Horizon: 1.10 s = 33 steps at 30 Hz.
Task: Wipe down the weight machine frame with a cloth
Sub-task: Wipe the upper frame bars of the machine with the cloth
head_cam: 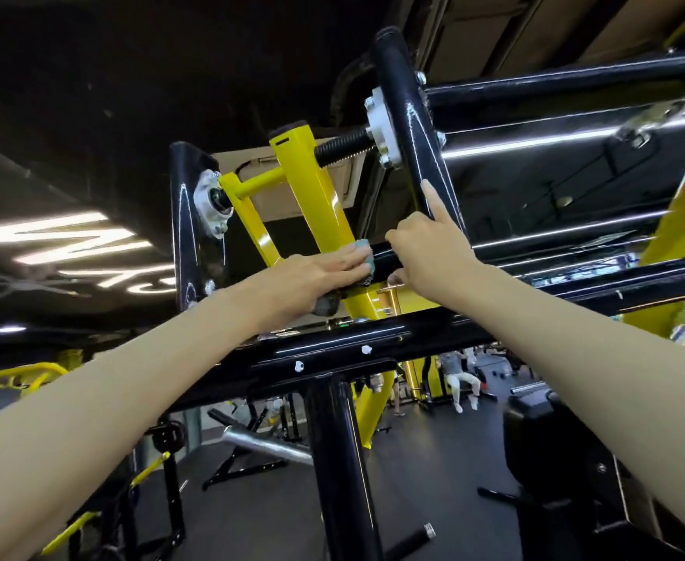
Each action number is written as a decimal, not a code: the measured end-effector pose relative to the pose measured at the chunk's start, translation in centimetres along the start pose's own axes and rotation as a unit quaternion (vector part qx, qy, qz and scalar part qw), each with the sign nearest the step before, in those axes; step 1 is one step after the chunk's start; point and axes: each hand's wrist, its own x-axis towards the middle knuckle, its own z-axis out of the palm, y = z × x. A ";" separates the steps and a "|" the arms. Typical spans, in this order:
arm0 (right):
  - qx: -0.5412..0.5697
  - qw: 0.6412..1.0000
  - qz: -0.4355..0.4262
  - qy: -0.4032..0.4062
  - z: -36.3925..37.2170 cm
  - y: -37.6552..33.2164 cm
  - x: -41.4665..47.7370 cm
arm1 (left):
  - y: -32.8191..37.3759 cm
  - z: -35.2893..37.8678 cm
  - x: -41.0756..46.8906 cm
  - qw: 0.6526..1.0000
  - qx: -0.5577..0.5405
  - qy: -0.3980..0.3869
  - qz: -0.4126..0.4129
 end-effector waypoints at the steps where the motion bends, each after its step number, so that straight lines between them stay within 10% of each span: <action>1: -0.002 1.000 -0.001 -0.001 0.0 -0.1 0.0 | -0.7 0.0 -0.7 1.000 0.000 -0.011 -0.006; 13: -0.016 1.000 -0.007 -0.007 0.3 -0.3 -0.2 | -0.3 0.2 -0.3 0.996 -0.040 -0.043 -0.064; 18: -0.001 1.000 -0.007 0.012 0.6 0.2 -0.3 | -1.1 -0.8 -0.5 0.961 -0.093 -0.055 -0.256; 24: 0.013 1.000 0.010 -0.003 -0.4 0.2 0.4 | 3.8 -1.4 5.1 0.959 -0.187 0.034 -0.210; 30: 0.044 0.998 -0.031 0.017 -0.4 0.6 0.1 | -2.4 -1.1 -2.0 0.902 -0.010 -0.186 -0.390; 33: 0.047 0.998 -0.041 0.005 -1.1 1.1 0.8 | -1.5 -1.9 1.7 0.911 -0.019 -0.174 -0.373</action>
